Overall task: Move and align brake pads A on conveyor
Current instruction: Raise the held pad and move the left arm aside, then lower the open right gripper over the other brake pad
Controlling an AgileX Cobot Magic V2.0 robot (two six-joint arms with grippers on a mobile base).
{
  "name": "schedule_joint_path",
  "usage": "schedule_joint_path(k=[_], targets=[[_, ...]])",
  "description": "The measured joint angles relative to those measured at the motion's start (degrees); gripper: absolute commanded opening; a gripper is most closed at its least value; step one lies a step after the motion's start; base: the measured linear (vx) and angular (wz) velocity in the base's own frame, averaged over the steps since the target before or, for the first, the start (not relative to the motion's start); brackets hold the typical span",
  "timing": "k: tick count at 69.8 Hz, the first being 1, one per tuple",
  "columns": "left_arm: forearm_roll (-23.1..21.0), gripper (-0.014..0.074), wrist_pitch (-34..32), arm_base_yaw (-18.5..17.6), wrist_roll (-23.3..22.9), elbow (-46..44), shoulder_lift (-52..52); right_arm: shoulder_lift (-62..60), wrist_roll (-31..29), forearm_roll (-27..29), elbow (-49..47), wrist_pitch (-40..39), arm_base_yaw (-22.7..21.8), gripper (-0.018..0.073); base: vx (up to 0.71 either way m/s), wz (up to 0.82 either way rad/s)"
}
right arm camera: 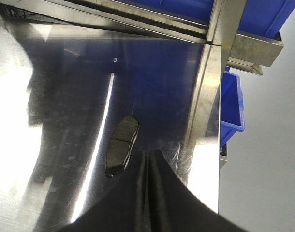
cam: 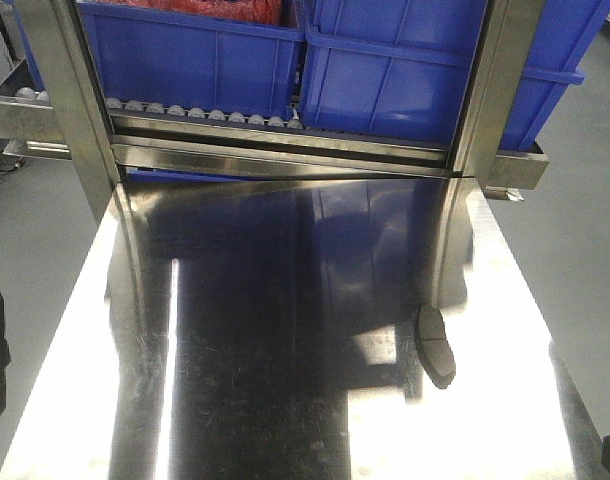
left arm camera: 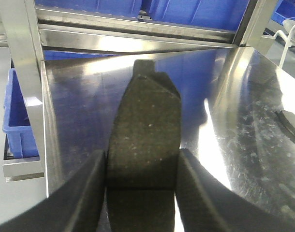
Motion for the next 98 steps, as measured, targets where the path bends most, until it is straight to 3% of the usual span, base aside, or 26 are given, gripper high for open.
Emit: schedule_joint_path(k=[9,20,24,50,73,98], targets=[[0.0,0.0057,0.0,0.0,0.0,0.0,0.0,0.0,0.0,0.05,0.0,0.0,0.0,0.0207,0.0,0.0],[0.0,0.0057,0.0,0.0,0.0,0.0,0.0,0.0,0.0,-0.14,0.0,0.0,0.0,0.0632,0.0,0.0],[0.0,0.0057,0.0,0.0,0.0,0.0,0.0,0.0,0.0,-0.35,0.0,0.0,0.0,0.0733,0.0,0.0],[0.0,0.0057,0.0,0.0,0.0,0.0,0.0,5.11,0.0,-0.42,-1.06,-2.17,0.0,0.0678,0.0,0.0],[0.0,0.0057,0.0,0.0,0.0,0.0,0.0,29.7,0.05,6.6,-10.38,-2.17,0.0,0.0642,0.0,0.0],[0.0,0.0057,0.0,0.0,0.0,0.0,0.0,55.71,1.84,7.76,-27.26,4.18,0.0,0.0614,0.0,0.0]])
